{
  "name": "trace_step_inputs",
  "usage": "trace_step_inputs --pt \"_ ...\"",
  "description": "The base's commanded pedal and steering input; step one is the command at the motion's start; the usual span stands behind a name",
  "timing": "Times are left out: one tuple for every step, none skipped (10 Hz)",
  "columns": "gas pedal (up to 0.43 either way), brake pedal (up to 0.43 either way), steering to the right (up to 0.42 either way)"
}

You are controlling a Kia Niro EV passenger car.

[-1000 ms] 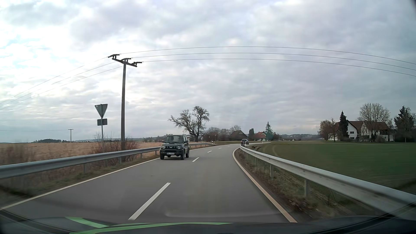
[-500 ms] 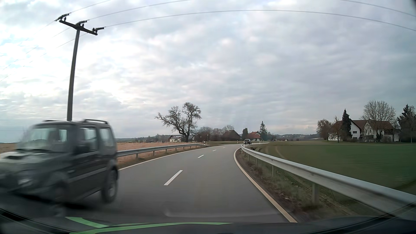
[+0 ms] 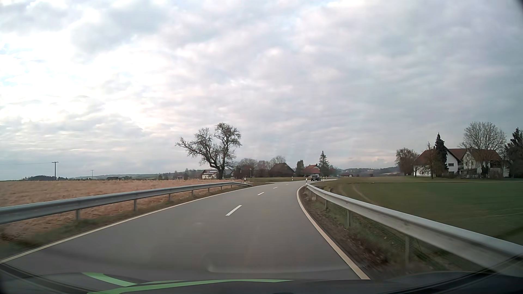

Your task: Follow the waypoints while adhering to traffic rules and regulations

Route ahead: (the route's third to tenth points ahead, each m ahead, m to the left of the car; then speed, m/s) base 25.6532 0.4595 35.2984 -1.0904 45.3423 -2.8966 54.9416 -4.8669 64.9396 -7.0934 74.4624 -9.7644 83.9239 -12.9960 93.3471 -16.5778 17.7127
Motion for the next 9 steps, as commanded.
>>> trace_step_inputs --pt "0.228 0.0 0.018" --pt "0.228 0.0 0.019" --pt "0.228 0.0 0.019" --pt "0.228 0.0 0.02" --pt "0.22 0.0 0.021" --pt "0.22 0.0 0.022" --pt "0.22 0.0 0.023" --pt "0.22 0.0 0.023" --pt "0.209 0.0 0.023"
